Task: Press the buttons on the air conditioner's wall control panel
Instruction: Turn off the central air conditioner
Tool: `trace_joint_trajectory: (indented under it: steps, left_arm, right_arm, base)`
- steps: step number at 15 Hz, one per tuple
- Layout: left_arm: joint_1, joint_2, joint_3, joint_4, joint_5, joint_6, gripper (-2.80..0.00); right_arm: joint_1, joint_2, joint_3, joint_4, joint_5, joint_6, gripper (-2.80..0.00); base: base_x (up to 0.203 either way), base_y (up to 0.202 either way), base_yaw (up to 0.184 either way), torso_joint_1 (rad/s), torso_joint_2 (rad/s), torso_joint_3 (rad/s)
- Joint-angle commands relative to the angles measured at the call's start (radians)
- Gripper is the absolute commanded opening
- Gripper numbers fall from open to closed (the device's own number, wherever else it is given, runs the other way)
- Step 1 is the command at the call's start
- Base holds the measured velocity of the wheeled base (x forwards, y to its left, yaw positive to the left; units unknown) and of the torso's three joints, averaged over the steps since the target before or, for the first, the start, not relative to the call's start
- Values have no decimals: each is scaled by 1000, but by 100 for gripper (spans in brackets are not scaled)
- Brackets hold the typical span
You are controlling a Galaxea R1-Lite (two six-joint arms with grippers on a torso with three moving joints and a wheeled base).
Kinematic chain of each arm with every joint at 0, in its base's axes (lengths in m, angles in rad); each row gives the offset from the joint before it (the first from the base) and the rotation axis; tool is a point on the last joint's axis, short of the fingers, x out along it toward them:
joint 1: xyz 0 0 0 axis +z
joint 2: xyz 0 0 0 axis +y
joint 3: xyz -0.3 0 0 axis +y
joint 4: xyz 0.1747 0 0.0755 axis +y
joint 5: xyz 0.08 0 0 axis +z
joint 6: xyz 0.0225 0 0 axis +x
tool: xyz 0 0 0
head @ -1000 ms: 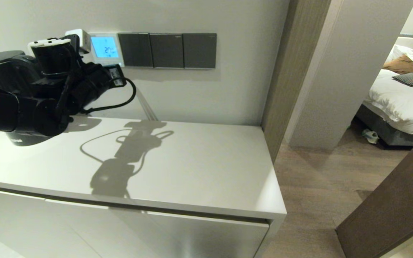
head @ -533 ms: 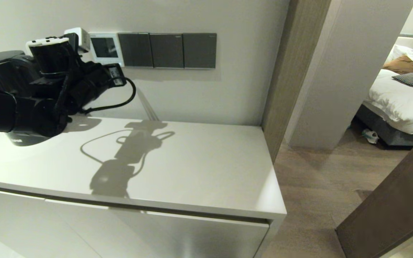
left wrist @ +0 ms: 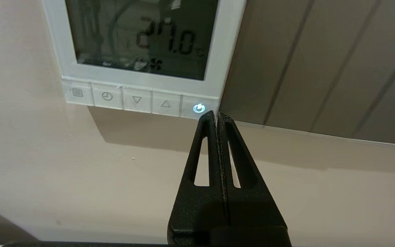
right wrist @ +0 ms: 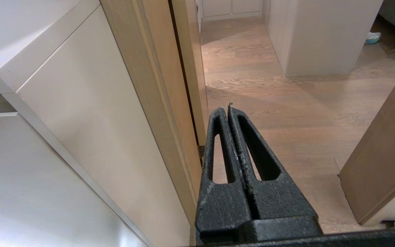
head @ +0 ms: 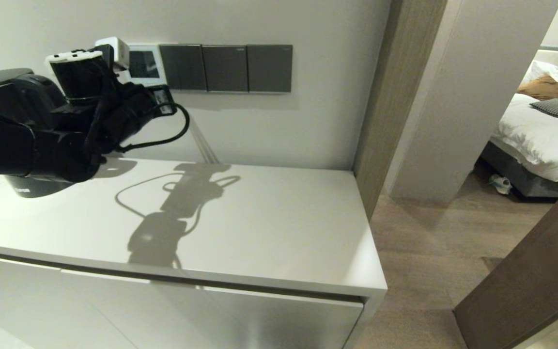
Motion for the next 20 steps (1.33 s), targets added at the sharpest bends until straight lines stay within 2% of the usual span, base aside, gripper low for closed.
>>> trace_joint_trajectory:
  steps: [1, 15, 20]
  left_arm:
    - [1, 17, -4, 0, 1, 1, -280]
    - [6, -34, 47, -10, 3, 2, -280]
    - [-10, -252, 180, -1, 0, 7, -280]
  right_arm:
    - [0, 1, 2, 0, 0, 0, -280]
    - [0, 1, 2, 0, 1, 0, -280]
    - [0, 1, 2, 0, 1, 0, -280]
  base:
    - [0, 0, 0, 0, 0, 0]
    - [0, 0, 0, 0, 0, 0]
    - [0, 0, 0, 0, 0, 0]
